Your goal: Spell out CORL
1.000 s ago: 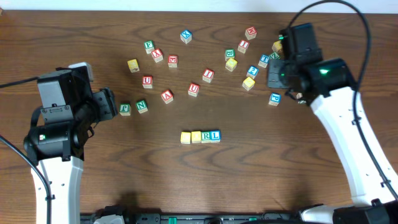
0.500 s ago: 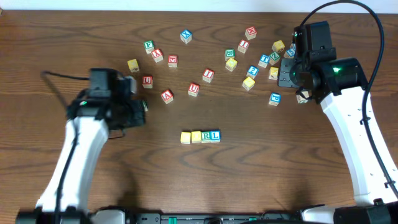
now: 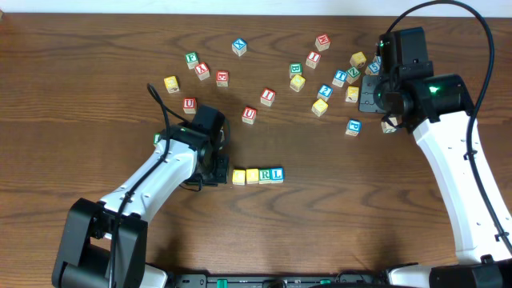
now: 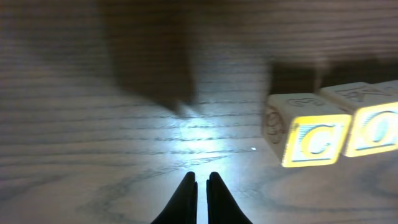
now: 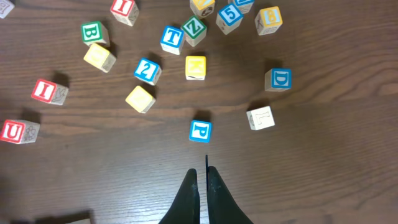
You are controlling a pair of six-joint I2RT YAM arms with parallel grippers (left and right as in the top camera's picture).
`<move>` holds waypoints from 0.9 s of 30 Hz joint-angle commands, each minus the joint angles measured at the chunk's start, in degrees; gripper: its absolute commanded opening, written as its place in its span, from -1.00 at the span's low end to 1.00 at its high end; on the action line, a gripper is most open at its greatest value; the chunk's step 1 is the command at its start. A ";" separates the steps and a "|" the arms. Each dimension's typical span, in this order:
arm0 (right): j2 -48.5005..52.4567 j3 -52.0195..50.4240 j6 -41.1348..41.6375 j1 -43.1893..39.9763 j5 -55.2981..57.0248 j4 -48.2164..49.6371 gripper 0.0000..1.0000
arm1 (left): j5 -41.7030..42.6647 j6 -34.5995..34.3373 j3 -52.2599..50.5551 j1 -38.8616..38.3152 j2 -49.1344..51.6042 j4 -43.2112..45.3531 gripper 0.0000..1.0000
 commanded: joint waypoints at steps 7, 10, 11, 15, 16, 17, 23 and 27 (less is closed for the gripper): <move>-0.26 0.68 -0.87 -0.79 0.72 -0.31 -0.98 | -2.49 -1.95 -1.90 -0.85 0.26 0.76 -0.85; -0.26 0.68 -0.83 -0.79 0.68 -0.92 -0.98 | -2.47 -1.92 -1.90 -0.98 0.26 2.47 -0.85; -0.26 0.68 -0.79 -0.79 0.63 -0.94 -0.98 | -2.47 -1.92 -1.90 -0.98 0.26 3.06 -0.86; -0.26 0.68 -0.48 -0.79 -0.66 -1.05 -0.98 | 1.99 0.22 -1.92 -1.07 0.26 4.02 -0.85; -0.26 0.68 -0.20 -0.79 -0.63 -1.16 -0.98 | 3.67 0.74 -1.92 -1.22 0.26 4.33 -0.85; -0.26 0.68 -0.20 -0.79 -0.63 -1.27 -0.98 | 4.24 0.83 -1.92 -1.40 0.26 4.57 -0.85; -0.26 0.68 -0.20 -0.79 -0.63 -2.38 -0.98 | 4.46 0.81 -2.05 -2.93 0.26 5.64 -0.85; -0.26 0.68 -0.20 -0.79 -0.63 -2.43 -0.98 | 4.44 0.66 -2.78 -3.82 0.26 6.34 -0.85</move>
